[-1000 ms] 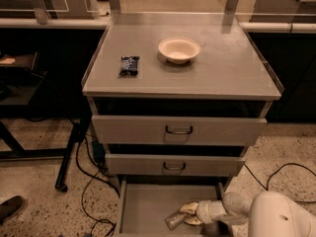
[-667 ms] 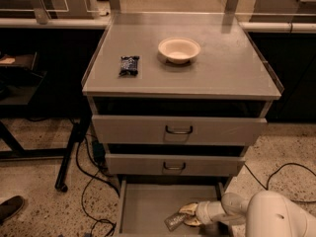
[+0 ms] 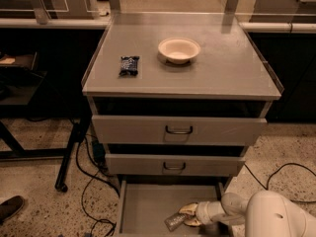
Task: Place water bottle into bottom drawer
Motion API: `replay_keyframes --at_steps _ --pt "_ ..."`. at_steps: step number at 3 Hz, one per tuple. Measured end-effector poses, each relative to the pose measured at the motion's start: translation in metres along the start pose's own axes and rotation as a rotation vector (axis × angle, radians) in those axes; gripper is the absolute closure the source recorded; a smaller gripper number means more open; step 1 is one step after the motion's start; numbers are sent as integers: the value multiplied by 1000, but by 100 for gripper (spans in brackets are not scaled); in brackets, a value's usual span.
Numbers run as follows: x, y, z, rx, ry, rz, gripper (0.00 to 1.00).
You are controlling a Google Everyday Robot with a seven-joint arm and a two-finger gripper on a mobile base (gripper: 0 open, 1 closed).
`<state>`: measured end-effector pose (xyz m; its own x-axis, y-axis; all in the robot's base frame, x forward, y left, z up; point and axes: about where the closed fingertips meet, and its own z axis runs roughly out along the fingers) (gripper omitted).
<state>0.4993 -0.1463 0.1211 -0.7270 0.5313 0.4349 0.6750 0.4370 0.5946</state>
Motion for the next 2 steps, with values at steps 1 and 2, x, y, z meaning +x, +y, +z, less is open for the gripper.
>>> replay_keyframes --at_steps 1,2 --pt "0 0 0 0 0 0 59" --pt "0 0 0 0 0 0 34"
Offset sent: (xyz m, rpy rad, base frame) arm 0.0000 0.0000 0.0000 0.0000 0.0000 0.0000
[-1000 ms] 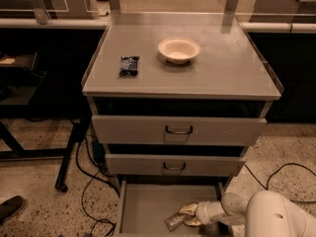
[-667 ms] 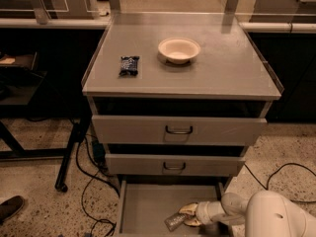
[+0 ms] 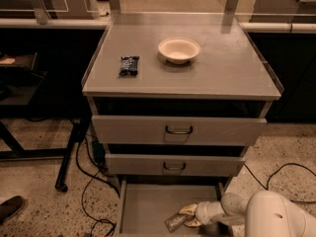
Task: Place water bottle into bottom drawer
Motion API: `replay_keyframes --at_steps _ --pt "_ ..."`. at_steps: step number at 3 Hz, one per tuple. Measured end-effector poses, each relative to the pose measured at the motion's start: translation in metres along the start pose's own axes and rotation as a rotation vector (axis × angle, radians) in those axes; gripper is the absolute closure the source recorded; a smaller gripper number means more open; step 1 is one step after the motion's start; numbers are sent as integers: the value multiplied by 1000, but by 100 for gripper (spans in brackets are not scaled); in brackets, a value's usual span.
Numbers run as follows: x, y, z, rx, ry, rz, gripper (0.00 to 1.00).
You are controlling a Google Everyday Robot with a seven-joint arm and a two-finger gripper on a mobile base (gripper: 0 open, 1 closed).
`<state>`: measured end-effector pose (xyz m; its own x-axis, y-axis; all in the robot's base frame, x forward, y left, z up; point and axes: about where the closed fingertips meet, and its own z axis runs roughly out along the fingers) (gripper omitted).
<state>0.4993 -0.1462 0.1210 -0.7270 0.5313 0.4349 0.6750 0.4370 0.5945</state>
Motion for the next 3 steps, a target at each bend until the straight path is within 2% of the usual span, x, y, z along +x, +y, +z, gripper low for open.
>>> replay_keyframes --at_steps 1,2,3 --pt "0 0 0 0 0 0 5" --pt "0 0 0 0 0 0 0" --pt "0 0 0 0 0 0 0"
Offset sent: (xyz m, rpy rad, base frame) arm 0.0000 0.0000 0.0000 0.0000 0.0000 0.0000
